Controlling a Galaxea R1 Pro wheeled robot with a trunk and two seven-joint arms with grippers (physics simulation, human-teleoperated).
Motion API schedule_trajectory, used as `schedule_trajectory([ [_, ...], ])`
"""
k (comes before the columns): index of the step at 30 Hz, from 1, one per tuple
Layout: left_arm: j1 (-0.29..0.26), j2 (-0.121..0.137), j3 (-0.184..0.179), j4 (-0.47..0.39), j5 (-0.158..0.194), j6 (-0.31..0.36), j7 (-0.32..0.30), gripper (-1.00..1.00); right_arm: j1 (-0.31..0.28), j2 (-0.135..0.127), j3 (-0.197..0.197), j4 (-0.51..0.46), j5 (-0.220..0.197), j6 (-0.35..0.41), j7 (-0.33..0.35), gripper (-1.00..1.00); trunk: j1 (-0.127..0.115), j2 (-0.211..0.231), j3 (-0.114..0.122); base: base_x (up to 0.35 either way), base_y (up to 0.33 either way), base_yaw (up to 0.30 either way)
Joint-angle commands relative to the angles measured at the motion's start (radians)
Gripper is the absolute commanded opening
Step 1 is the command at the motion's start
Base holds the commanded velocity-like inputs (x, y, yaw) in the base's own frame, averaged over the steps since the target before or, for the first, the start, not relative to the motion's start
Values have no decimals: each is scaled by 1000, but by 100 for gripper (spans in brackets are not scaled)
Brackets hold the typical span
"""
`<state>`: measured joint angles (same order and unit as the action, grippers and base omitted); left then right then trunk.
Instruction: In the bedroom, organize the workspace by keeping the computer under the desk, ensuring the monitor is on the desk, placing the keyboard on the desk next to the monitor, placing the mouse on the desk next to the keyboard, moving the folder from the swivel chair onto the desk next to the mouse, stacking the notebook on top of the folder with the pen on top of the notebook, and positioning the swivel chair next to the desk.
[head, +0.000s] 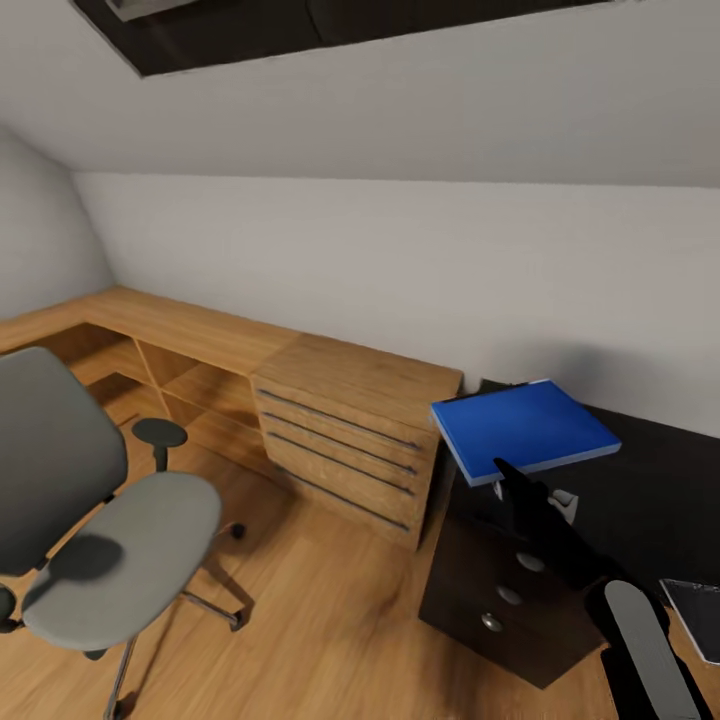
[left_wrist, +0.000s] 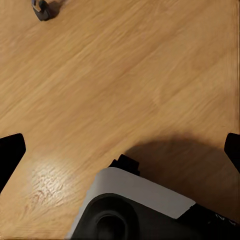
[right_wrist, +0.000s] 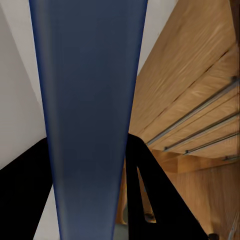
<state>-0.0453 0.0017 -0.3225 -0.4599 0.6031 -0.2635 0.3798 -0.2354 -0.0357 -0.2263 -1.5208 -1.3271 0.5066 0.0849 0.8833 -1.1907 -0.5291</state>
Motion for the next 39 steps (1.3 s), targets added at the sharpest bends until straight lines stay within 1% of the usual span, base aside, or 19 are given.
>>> schedule_trajectory([
  [1, -1, -1, -9, 5, 7, -10, 7, 100, -1, 0, -2, 0, -3, 6, 1, -100, -4, 7, 2, 0, 0, -298],
  [2, -1, 2, -8, 7, 6, -22, 7, 100, -1, -1, -2, 0, -3, 6, 1, -100, -8, 14, 5, 0, 0, -298],
  [5, -1, 5, -7, 8, 6, -69, 8, 100, -1, -1, -4, 4, -2, 6, -18, -100, -8, 14, 5, 0, 0, -298],
  [8, -1, 7, -7, 9, 6, -97, 8, 100, -1, -1, -14, 5, -1, 6, -40, -100, -8, 14, 5, 0, 0, -298],
  [9, -1, 7, -6, 10, 7, -110, 8, 100, 0, -1, -23, 8, -1, 5, -65, -100, -8, 14, 5, 0, 0, -266],
  [11, -1, 7, -6, 11, 7, -118, 8, 100, 0, 0, -31, 10, -3, 5, -88, -100, -8, 14, 5, 0, 0, -172],
  [16, -1, 6, -6, 12, 7, -123, 8, 100, 0, -4, -35, 11, -7, 5, -103, -100, -8, 14, 5, 0, 0, -32],
  [17, -1, 6, -6, 12, 7, -123, 8, 100, -1, -17, -36, 11, -8, 6, -105, -100, -8, 14, 5, 0, 0, -4],
  [19, -1, 6, -6, 12, 7, -123, 8, 100, 0, -25, -36, 11, -8, 6, -106, -100, -8, 14, 5, 0, 0, -2],
  [24, -1, 6, -6, 12, 7, -123, 8, 100, 0, -25, -44, 12, -6, 3, -109, -100, -8, 14, 5, 0, 0, -84],
  [27, -1, 5, -7, 12, 7, -123, 8, 100, 0, -26, -61, 16, -6, -3, -110, -100, -8, 14, 5, 0, 0, -237],
  [30, -1, 5, -7, 12, 7, -123, 8, 100, -1, -29, -76, 51, -6, -18, -110, -100, -8, 14, 5, 0, 0, -256],
  [33, -1, 5, -7, 12, 7, -123, 7, 100, -2, -32, -86, 93, -5, -57, -109, -100, -8, 14, 5, 0, 0, -262],
  [35, -1, 5, -7, 12, 7, -123, 7, 100, -4, -42, -93, 132, -5, -106, -109, -100, -8, 14, 5, 0, 0, -264],
  [36, -1, 5, -7, 12, 7, -123, 7, 100, -5, -48, -94, 142, -5, -118, -109, -100, -8, 14, 5, 0, 0, -264],
  [39, -1, 4, -7, 12, 7, -123, 7, 100, -9, -86, -97, 196, -6, -163, -109, -100, -8, 14, 5, 0, 0, -265],
])
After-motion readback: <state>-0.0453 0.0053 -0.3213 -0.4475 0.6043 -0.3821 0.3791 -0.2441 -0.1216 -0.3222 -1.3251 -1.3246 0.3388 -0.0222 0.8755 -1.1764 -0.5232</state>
